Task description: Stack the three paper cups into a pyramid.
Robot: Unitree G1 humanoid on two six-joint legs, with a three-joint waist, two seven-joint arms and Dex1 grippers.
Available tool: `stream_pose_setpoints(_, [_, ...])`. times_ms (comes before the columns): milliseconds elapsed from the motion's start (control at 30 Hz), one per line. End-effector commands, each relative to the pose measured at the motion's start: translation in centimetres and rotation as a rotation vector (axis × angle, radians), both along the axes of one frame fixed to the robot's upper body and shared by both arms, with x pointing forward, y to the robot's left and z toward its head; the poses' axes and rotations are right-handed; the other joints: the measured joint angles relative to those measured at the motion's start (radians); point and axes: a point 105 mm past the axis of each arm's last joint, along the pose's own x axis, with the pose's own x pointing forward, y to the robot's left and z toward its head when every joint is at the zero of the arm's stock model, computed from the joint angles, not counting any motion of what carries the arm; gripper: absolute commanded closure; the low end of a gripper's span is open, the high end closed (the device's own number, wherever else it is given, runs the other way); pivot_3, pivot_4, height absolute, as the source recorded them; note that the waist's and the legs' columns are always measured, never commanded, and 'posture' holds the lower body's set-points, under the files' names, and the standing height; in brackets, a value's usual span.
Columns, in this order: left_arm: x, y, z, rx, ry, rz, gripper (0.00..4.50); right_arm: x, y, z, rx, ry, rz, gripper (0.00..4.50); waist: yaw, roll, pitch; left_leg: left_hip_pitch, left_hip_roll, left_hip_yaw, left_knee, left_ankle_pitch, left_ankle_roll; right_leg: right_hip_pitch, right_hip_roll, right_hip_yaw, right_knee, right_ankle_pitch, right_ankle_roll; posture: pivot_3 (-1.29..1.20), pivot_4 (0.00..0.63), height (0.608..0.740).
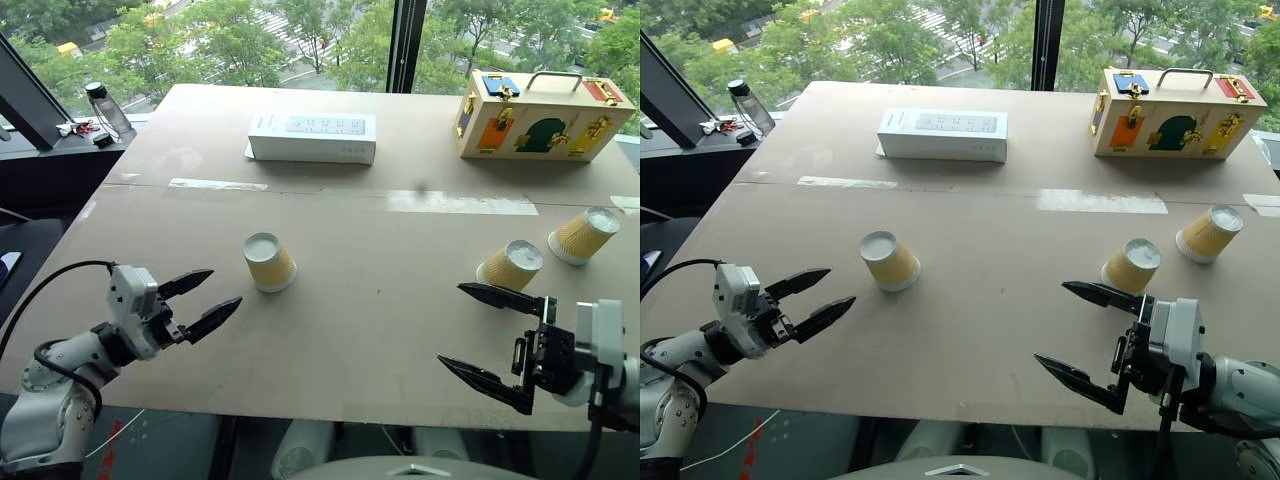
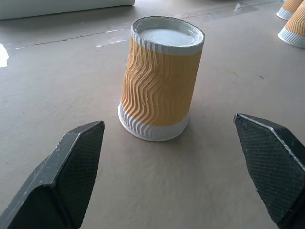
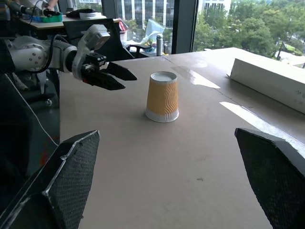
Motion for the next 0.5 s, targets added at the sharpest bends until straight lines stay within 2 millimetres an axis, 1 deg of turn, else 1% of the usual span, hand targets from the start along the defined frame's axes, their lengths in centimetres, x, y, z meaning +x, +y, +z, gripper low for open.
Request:
stream_pose_setpoints(33, [1.5,0.0,0.9,0.028,-0.052,-0.038,0.02,-0.6,0.6,0.5,-0.009,-0.032,0.028,0.00,0.001,0.001,0.000,0.000,0.000,0.000,0.000,0.001,0.002,0.000,0.000,0.000,0.000,0.000,0.000,0.00,0.150,0.740])
stream_pose_setpoints(133, [2.6,-0.5,1.7,0.010,-0.081,-0.055,0.02,-0.8,0.5,0.4,-0.004,-0.026,0.023,0.00,0.000,0.000,0.001,0.000,0.000,-0.001,0.000,0.001,0.002,0.000,0.000,-0.002,-0.001,0.000,0.000,0.00,0.150,0.740])
stream_pose_setpoints(167, [2.7,-0.6,1.8,0.005,-0.083,-0.062,0.02,-0.9,0.4,0.3,-0.005,-0.025,0.023,0.00,-0.001,0.000,0.001,0.000,0.000,-0.001,0.000,0.001,0.002,0.000,0.000,-0.002,-0.001,0.002,0.003,0.00,0.150,0.740])
stream_pose_setpoints(267, [3.2,-1.4,1.9,-0.007,-0.081,-0.097,0.02,-0.9,0.3,-0.2,-0.006,-0.016,0.008,0.00,-0.004,0.000,0.001,0.000,0.000,-0.001,0.000,0.001,0.002,0.000,0.000,-0.001,0.000,0.003,0.004,0.00,0.150,0.740])
stream_pose_setpoints(367, [4.1,-2.3,2.5,-0.009,-0.076,-0.154,0.02,-1.1,0.3,-0.3,0.006,-0.012,-0.013,0.00,-0.002,0.000,0.001,0.000,0.000,-0.002,0.000,0.001,0.002,0.000,0.000,-0.001,0.000,0.003,0.004,0.00,0.150,0.740])
stream_pose_setpoints(500, [5.2,-3.5,2.7,0.010,-0.080,-0.192,0.02,-1.2,0.1,-0.6,-0.003,-0.009,-0.049,0.00,0.000,0.000,0.001,0.000,0.000,-0.003,0.000,0.001,0.002,0.000,0.001,-0.003,0.001,0.003,0.004,0.00,0.150,0.740])
